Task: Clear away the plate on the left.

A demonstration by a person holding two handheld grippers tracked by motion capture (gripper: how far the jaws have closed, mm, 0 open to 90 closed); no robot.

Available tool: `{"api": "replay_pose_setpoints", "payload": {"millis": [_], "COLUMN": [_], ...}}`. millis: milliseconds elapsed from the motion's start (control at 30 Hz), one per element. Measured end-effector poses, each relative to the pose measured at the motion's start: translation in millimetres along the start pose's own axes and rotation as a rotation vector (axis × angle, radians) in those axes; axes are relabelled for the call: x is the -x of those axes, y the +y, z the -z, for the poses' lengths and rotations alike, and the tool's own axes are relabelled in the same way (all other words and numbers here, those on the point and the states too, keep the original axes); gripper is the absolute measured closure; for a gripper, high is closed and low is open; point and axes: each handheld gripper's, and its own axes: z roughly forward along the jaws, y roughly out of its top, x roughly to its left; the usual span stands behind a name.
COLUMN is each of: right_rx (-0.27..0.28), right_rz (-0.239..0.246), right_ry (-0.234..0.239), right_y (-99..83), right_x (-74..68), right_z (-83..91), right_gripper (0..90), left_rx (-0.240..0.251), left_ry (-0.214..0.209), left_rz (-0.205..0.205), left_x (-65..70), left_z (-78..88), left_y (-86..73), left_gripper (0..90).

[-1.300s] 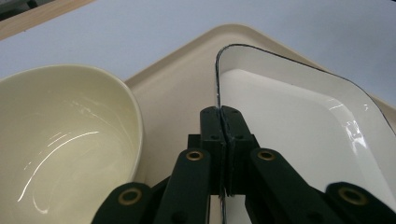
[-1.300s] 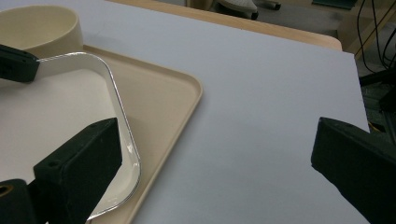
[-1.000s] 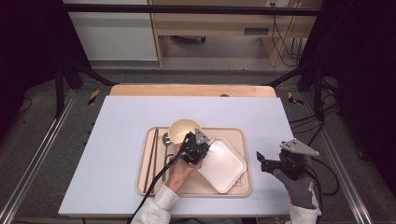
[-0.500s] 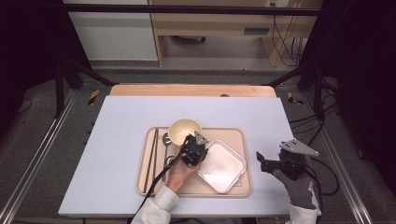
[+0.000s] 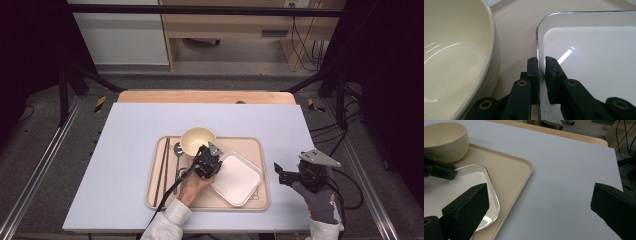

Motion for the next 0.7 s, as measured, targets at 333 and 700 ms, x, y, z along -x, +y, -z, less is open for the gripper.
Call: {"api": "replay_pose_setpoints", "payload": {"millis": [333, 700], "right_rx": [-0.001, 0.002], "right_rz": [-0.005, 0.000], "right_ry": [0.003, 0.001], "right_y": [0.2, 0.2], "right_x": [-0.2, -0.3], "right_z": [0.4, 0.4], "right_gripper": [2.1, 2.0], "left_rx": [0.042, 0.131], "left_ry": [0.018, -0.037], "left_rz": [-0.006, -0.018], "left_x": [1.1, -1.8], "left_z": [15.7, 59.1], "left_y": [0.6, -0.9], "left_gripper": [74.6, 62.8]}}
